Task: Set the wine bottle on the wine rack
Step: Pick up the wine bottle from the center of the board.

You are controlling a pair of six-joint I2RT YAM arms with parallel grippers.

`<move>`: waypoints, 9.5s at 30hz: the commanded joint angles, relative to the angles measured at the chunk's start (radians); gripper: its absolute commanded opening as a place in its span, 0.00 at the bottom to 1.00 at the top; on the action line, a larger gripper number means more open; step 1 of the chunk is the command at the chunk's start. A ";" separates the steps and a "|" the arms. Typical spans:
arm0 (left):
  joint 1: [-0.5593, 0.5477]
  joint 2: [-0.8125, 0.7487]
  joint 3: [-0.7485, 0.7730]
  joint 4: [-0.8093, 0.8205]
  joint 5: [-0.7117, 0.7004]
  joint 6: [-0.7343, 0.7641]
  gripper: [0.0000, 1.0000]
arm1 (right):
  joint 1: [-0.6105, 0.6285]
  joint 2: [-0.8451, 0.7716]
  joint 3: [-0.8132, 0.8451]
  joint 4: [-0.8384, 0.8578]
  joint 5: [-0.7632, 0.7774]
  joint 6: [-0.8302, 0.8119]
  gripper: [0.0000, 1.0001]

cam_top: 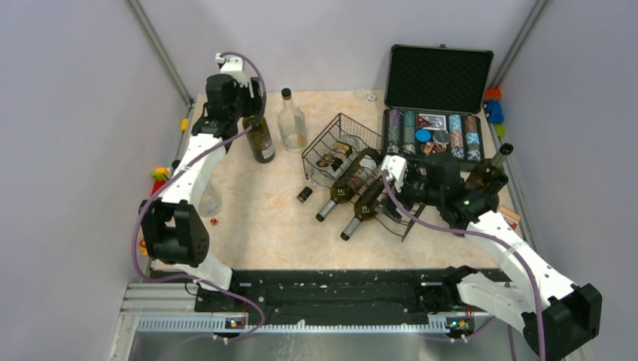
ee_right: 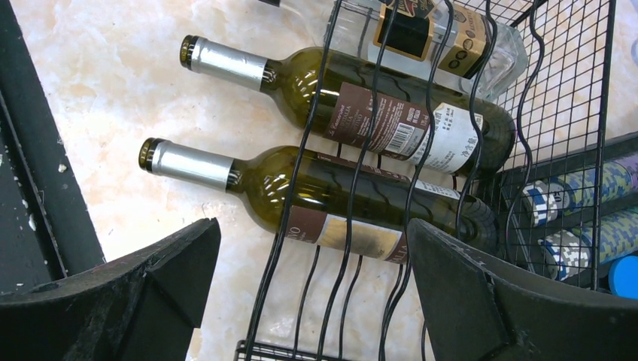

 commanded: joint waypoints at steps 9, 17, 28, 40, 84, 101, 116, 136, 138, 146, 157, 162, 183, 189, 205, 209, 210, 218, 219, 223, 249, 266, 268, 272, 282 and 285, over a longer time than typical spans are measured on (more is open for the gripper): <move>0.005 -0.010 -0.073 0.133 0.024 -0.032 0.69 | -0.006 -0.010 -0.001 0.030 -0.020 -0.008 0.98; 0.005 -0.017 -0.112 0.193 0.012 -0.013 0.64 | -0.007 -0.010 0.000 0.023 -0.025 -0.014 0.98; 0.005 -0.017 -0.100 0.210 0.021 0.004 0.54 | -0.007 -0.005 -0.003 0.020 -0.022 -0.017 0.98; 0.005 -0.058 -0.101 0.191 0.025 0.002 0.30 | -0.007 0.011 -0.003 0.026 -0.016 -0.013 0.98; 0.003 -0.369 0.177 -0.393 0.409 -0.230 0.00 | 0.059 0.258 0.381 0.008 -0.160 0.141 0.99; -0.021 -0.274 0.104 -0.129 0.705 -0.641 0.00 | 0.183 0.432 0.578 0.091 -0.114 0.320 0.99; -0.082 -0.249 0.061 0.027 0.728 -0.769 0.00 | 0.183 0.492 0.570 0.095 0.003 0.337 0.99; -0.092 -0.268 -0.034 0.189 0.780 -0.875 0.00 | 0.183 0.492 0.525 0.075 0.016 0.319 0.96; -0.092 -0.272 -0.039 0.197 0.781 -0.876 0.00 | 0.183 0.488 0.518 0.078 0.021 0.316 0.97; -0.092 -0.281 -0.053 0.207 0.780 -0.875 0.00 | 0.183 0.485 0.513 0.071 0.015 0.309 0.83; -0.090 -0.311 -0.121 0.198 0.791 -0.741 0.17 | 0.183 0.391 0.489 0.017 0.022 0.214 0.00; -0.090 -0.324 -0.130 0.099 0.841 -0.574 0.39 | 0.183 0.337 0.470 -0.030 0.021 0.146 0.00; -0.063 -0.464 -0.168 -0.317 0.535 -0.006 0.92 | 0.058 0.198 0.406 -0.105 -0.047 0.090 0.00; -0.063 -0.490 -0.137 -0.396 0.509 0.102 0.93 | 0.035 0.197 0.408 -0.123 -0.055 0.088 0.00; -0.268 -0.478 0.117 -0.786 0.378 0.698 0.91 | 0.033 0.360 0.533 -0.370 -0.250 0.006 0.00; -0.381 -0.447 0.158 -0.851 0.336 0.822 0.91 | 0.037 0.400 0.562 -0.430 -0.296 -0.018 0.00; -0.401 -0.438 0.169 -0.860 0.338 0.847 0.91 | 0.040 0.410 0.566 -0.445 -0.302 -0.025 0.00; -0.543 -0.333 0.272 -0.970 0.366 1.059 0.89 | 0.076 0.452 0.572 -0.534 -0.352 -0.070 0.00; -0.558 -0.320 0.277 -0.976 0.358 1.074 0.89 | 0.080 0.452 0.568 -0.534 -0.355 -0.071 0.00; -0.623 -0.275 0.280 -0.995 0.300 1.122 0.87 | 0.087 0.448 0.563 -0.538 -0.376 -0.073 0.00; -0.724 -0.168 0.136 -0.925 0.065 1.254 0.69 | 0.087 0.448 0.546 -0.586 -0.418 -0.114 0.00; -0.725 -0.155 0.110 -0.884 0.078 1.246 0.58 | 0.089 0.447 0.547 -0.587 -0.424 -0.114 0.00; -0.726 -0.153 0.103 -0.877 0.078 1.246 0.56 | 0.088 0.447 0.547 -0.585 -0.424 -0.116 0.00; -0.726 -0.149 0.097 -0.869 0.092 1.240 0.49 | 0.088 0.447 0.547 -0.587 -0.425 -0.115 0.00; -0.726 -0.175 0.045 -0.838 0.087 1.188 0.00 | 0.089 0.430 0.532 -0.584 -0.401 -0.117 0.11; -0.726 -0.195 0.025 -0.829 0.072 1.161 0.00 | 0.088 0.419 0.526 -0.583 -0.383 -0.117 0.32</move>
